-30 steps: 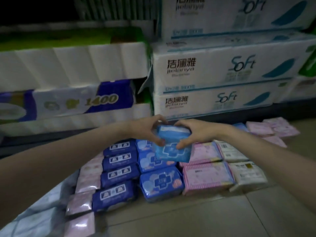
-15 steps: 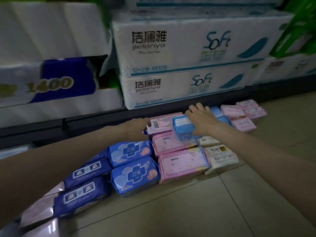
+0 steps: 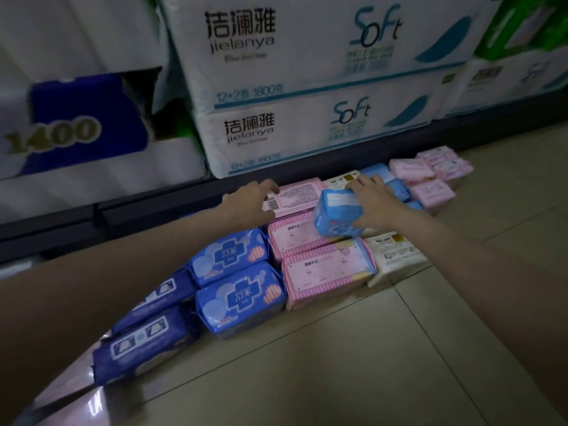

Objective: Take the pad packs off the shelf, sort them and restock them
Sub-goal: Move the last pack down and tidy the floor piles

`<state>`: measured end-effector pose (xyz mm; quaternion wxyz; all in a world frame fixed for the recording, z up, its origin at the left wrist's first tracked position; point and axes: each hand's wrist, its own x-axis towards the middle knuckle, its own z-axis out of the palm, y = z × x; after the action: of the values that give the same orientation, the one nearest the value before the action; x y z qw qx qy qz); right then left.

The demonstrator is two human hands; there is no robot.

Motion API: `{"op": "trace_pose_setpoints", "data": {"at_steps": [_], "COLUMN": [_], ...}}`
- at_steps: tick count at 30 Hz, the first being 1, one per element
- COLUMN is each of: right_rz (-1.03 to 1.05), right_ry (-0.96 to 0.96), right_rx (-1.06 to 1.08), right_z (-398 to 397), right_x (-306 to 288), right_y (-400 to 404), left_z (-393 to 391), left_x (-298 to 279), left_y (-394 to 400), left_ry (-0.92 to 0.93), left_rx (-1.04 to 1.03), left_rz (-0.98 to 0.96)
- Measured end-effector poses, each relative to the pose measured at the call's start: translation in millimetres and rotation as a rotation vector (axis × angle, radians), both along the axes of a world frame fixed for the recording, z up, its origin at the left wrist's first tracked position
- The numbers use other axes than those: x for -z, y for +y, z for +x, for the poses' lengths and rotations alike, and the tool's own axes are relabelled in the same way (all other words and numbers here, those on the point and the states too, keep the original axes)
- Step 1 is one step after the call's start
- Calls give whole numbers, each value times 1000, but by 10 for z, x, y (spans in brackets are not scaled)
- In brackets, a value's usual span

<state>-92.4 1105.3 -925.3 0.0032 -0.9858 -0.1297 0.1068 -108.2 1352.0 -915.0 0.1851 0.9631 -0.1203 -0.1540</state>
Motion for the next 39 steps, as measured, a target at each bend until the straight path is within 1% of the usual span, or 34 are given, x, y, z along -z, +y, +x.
{"op": "trace_pose_setpoints", "data": {"at_steps": [5,11,13,15,19,21,23,24,27,28,34,36,37,39], "right_rz": [-43,81,62,-36,-364,-471,-544,-549,-427,-396,-368,-324,-268,-89], "right_ry": [12,36,15,-57,-200,-184,-138,-102,90,119,2,37,83,183], "right_rx": [-16,-23,15,94,297,338,314,282,243,230,37,-14,-41,-52], "right_z": [6,27,27,29,50,27,-26,-48,-94,-97,-27,20,50,141], "right_x": [-51,-32,-64,-122,-154,-95,20,107,420,502,767,837,872,900], "right_y": [58,-165,-370,-628,-1154,-1402,-1615,-1697,-1829,-1840,-1868,-1921,-1959,-2052], "left_z": [3,38,88,149,238,262,289,306,375,395,504,540,567,645], "left_x": [-13,48,93,142,225,264,321,347,427,452,543,560,572,599], "left_y": [-98,-390,-558,-783,-1332,-1587,-1783,-1861,-2021,-2057,-2174,-2215,-2238,-2284], "left_ry": [5,-13,-31,-32,-19,-11,6,17,47,53,64,73,78,84], "left_rx": [5,50,69,109,170,206,248,263,282,283,246,233,223,191], "left_rz": [30,76,80,64,102,153,205,231,297,312,378,409,419,428]}}
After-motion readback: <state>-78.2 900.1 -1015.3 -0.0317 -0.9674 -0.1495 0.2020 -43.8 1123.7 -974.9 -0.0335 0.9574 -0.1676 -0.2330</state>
